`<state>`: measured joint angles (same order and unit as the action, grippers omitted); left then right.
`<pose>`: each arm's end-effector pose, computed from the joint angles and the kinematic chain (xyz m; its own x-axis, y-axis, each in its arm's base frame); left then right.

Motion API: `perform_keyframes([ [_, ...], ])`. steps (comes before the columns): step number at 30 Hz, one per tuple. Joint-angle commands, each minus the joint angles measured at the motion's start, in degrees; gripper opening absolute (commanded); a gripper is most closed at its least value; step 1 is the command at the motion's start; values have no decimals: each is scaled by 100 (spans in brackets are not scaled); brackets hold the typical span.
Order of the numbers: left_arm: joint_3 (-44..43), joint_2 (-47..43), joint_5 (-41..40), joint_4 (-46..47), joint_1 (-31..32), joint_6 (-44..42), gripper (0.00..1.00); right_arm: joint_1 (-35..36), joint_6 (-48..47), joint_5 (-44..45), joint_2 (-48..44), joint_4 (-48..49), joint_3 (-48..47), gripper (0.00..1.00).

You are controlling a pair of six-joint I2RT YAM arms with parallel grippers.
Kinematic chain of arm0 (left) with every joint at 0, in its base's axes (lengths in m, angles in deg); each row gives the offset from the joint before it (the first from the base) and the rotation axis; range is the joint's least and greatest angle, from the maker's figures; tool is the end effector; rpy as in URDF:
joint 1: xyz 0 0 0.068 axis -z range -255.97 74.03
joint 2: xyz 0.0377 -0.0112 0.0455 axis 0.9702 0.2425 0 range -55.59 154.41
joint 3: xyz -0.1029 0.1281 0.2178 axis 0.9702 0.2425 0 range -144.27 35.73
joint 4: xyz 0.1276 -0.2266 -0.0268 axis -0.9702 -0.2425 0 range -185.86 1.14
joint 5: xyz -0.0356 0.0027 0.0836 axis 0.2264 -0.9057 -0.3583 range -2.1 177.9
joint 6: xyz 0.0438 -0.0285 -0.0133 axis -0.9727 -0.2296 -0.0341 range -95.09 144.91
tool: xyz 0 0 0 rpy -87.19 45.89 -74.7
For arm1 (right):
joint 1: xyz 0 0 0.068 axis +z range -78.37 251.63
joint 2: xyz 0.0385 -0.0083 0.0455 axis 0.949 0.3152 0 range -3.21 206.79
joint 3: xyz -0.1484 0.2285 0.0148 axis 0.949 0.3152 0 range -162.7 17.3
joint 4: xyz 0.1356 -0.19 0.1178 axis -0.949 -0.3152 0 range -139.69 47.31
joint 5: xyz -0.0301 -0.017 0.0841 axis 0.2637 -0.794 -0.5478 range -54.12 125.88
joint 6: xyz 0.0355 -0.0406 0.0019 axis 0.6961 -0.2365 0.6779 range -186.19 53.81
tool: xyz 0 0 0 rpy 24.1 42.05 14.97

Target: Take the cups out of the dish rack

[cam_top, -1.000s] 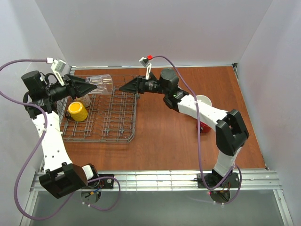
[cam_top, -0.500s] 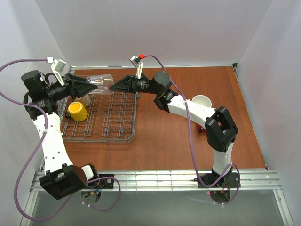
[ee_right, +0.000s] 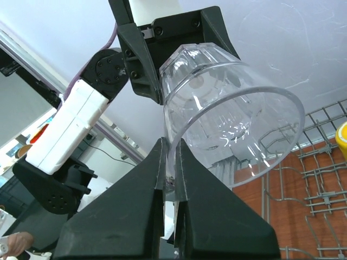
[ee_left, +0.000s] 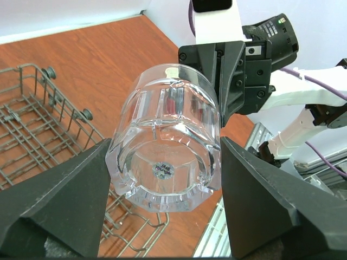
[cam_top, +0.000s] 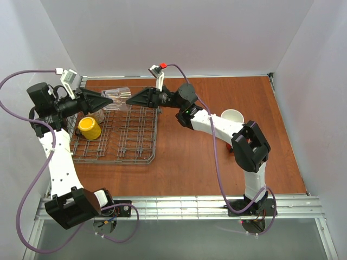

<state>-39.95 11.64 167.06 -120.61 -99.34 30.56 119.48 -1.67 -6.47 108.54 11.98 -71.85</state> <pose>0.2208 0.0574 0.4203 -0.4354 -0.2083 -0.8758 0.7140 0.5126 -0.4769 0.2856 0.3513 0.3731 -0.6871 0.2350 -0.6875 -0.7222 -0.3241 0.6110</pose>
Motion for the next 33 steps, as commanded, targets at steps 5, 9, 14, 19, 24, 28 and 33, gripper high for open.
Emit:
perform_keyframes([
  [5,-113,-69,-1004,-314,70,-800,98,-442,-472,447,-897,-139,836,1],
  [9,-307,-7,-1673,-604,70,-1065,98,-1066,-1577,578,-1626,-1462,1486,1],
  [14,-360,28,-2413,-894,70,-1400,98,-2365,-3941,1523,-2262,-4793,1050,1],
  [19,-175,-16,-2501,-1018,70,-1690,98,-3404,-5850,2941,-2113,-8054,91,1],
  [24,-140,63,-2502,-1035,70,-1734,98,-4284,-6599,4231,-1937,-9272,-262,1],
  [28,-158,116,-2519,-1158,70,-1865,98,-4732,-6925,5306,-1893,-9738,-104,1],
  [33,-166,160,-2651,-1308,70,-2103,98,-5216,-7022,5597,-1428,-10152,-103,1],
])
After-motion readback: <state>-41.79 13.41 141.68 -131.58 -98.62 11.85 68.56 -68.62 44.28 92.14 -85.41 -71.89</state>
